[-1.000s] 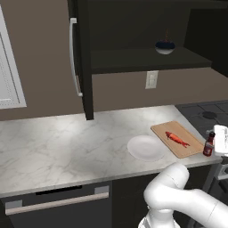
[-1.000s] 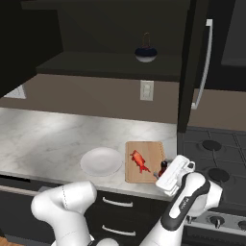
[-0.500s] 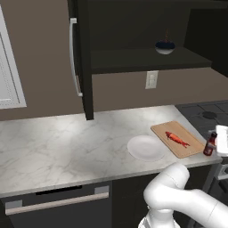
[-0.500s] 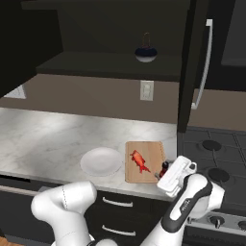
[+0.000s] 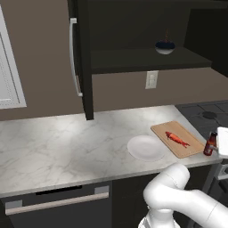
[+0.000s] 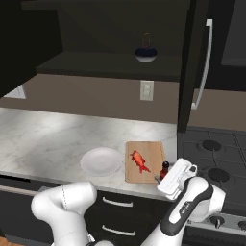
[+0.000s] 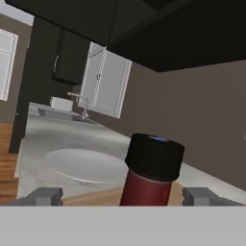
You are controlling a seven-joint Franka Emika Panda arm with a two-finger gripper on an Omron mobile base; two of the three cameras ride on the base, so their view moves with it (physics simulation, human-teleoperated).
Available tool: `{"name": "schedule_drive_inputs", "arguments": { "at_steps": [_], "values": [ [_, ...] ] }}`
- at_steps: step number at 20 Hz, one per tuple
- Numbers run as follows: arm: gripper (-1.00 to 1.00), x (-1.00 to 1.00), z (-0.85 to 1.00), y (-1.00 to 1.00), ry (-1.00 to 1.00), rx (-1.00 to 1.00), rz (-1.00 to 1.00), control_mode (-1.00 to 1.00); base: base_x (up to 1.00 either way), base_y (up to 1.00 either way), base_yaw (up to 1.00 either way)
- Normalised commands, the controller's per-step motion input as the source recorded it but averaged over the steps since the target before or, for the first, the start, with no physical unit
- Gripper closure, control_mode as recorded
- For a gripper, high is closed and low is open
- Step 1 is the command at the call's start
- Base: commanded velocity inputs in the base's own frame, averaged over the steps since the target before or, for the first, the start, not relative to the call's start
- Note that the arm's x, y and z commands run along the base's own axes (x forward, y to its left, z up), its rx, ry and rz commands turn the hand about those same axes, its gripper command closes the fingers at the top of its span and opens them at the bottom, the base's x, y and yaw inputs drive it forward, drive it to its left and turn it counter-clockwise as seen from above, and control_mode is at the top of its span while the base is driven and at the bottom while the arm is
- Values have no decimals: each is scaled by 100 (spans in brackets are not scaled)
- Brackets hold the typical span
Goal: Pick the fish from the plate and place it on the cutting board. Then pick the condiment bottle from the cabinet and place it next to the cutting board.
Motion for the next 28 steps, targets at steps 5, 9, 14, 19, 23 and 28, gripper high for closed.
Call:
{"name": "schedule_drive_inputs", "arguments": {
  "at_steps": [5,9,14,19,23,28],
  "values": [
    [-100,0,-10,0,7,0,0,-100,0,0,0],
    [-100,0,-6,3,7,0,0,-100,0,0,0],
    [-100,0,0,-8,4,0,0,-100,0,0,0],
    [-100,0,6,-36,2,1,-1,-100,0,0,0],
    [-100,0,15,-33,1,4,-1,-100,0,0,0],
    [-100,-6,23,-16,0,5,0,-100,0,0,0]
  ]
}}
